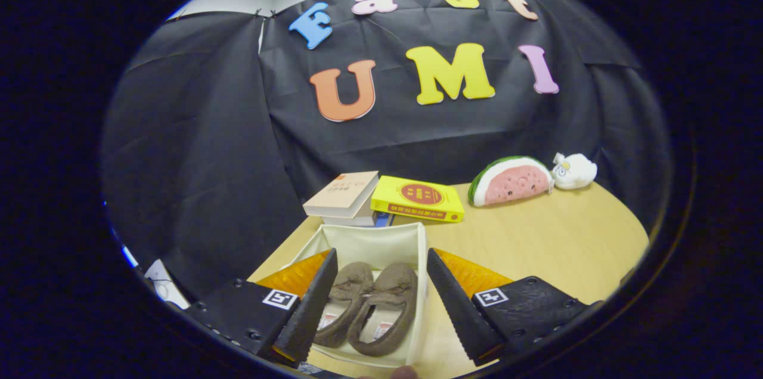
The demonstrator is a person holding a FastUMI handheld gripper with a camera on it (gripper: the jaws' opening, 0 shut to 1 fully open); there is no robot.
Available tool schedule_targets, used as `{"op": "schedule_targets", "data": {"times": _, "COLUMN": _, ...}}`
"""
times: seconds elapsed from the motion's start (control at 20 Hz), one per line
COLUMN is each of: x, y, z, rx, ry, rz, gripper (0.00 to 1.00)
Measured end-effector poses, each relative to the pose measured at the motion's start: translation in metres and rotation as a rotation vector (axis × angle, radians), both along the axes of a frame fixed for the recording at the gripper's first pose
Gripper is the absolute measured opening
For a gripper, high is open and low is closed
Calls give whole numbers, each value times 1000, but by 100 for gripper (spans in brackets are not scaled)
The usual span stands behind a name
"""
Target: Open the storage box then place both shoes into the box .Put the left shoe in first, then the right shoe, with the right side of both shoes facing outward in a uniform manner.
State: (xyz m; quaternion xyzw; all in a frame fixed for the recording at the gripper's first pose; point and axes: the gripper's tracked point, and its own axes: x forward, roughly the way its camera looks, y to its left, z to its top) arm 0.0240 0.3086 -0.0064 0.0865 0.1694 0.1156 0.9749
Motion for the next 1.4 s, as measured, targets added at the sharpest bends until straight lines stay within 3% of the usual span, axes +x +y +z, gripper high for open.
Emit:
{"op": "schedule_targets", "data": {"times": 0.6, "x": -56, "y": -149, "z": 34, "rx": -148, "ry": -254, "rz": -144, "gripper": 96}}
{"op": "schedule_targets", "data": {"times": 0.95, "x": -83, "y": -169, "z": 23, "rx": -141, "ry": -291, "rz": -150, "gripper": 96}}
{"op": "schedule_targets", "data": {"times": 1.4, "x": -71, "y": -163, "z": -23, "rx": -134, "ry": -213, "rz": -169, "gripper": 95}}
